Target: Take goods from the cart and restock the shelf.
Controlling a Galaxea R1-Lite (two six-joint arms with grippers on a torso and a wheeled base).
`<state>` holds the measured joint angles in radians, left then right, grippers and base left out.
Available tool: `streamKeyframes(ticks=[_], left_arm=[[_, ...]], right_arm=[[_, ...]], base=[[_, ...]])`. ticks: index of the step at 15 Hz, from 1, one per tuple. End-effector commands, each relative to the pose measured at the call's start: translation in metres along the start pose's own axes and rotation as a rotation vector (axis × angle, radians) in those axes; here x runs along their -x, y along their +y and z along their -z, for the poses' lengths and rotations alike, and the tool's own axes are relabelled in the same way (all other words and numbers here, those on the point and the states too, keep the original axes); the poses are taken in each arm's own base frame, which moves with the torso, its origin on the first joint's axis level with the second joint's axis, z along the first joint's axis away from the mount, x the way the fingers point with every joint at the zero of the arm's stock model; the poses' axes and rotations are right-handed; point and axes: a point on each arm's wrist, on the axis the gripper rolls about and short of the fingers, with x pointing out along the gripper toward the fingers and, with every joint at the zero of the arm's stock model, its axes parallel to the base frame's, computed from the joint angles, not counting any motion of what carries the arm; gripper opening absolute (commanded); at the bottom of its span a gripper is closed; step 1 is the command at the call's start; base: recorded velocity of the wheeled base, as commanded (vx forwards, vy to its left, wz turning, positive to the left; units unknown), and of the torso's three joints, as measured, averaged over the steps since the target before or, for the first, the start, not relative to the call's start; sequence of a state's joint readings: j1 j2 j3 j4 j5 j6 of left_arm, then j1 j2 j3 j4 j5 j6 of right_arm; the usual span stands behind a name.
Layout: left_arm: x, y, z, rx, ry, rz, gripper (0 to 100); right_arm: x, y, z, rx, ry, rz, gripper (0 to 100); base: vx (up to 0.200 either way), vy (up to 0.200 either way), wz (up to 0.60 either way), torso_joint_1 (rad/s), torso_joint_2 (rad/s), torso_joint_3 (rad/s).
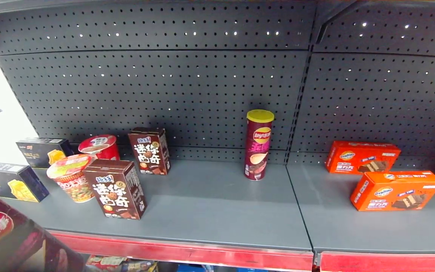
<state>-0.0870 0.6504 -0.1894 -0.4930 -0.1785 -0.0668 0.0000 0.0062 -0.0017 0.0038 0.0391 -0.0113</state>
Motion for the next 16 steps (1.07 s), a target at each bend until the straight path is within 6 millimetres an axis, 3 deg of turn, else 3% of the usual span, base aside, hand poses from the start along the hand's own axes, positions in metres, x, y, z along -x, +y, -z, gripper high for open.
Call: streamKeyframes(ticks=[1,4,5,6,7,8,10,12,14,16], left_arm=[[-0.001,0.000,-0.002,-0.001,0.000,-0.002,0],[-0.001,0.001,0.003,-0.002,0.039,-0.023,0],[-0.002,0.001,-0.002,-0.021,0.035,-0.024,0],[-0.005,0.001,-0.006,-0.070,0.032,-0.021,0],[-0.005,0.001,-0.005,-0.074,0.036,-0.016,0],[-0.004,0.001,-0.006,-0.078,0.033,-0.016,0],[-0.003,0.000,-0.006,-0.076,0.028,-0.013,0],[-0.002,0.000,-0.003,-0.070,0.034,-0.012,0],[-0.001,0.001,0.006,-0.061,0.061,-0.008,0],[-0.001,0.000,0.006,-0.053,0.062,0.001,0]], right_arm=[[0.000,0.000,0.000,0.005,0.004,-0.007,100],[-0.003,-0.001,-0.002,-0.037,0.035,0.015,100],[-0.003,-0.001,-0.038,-0.018,-0.013,-0.051,100],[-0.037,-0.001,-0.113,-0.041,0.033,-0.106,100],[-0.055,0.001,-0.146,-0.027,-0.023,-0.134,100],[-0.070,0.002,-0.159,-0.012,-0.012,-0.157,100],[-0.119,0.021,-0.179,0.070,0.069,-0.312,100],[-0.152,0.045,-0.188,0.067,0.074,-0.438,100],[-0.179,0.068,-0.182,0.046,0.099,-0.536,100],[-0.202,0.077,-0.172,0.040,0.141,-0.650,100]], base=[[0.000,0.000,0.00,0.000,0.00,0.000],[0.000,0.000,0.00,0.000,0.00,0.000],[0.000,0.000,0.00,0.000,0.00,0.000],[0.000,0.000,0.00,0.000,0.00,0.000],[0.000,0.000,0.00,0.000,0.00,0.000],[0.000,0.000,0.00,0.000,0.00,0.000],[0.000,0.000,0.00,0.000,0.00,0.000],[0.000,0.000,0.00,0.000,0.00,0.000],[0.000,0.000,0.00,0.000,0.00,0.000],[0.000,0.000,0.00,0.000,0.00,0.000]])
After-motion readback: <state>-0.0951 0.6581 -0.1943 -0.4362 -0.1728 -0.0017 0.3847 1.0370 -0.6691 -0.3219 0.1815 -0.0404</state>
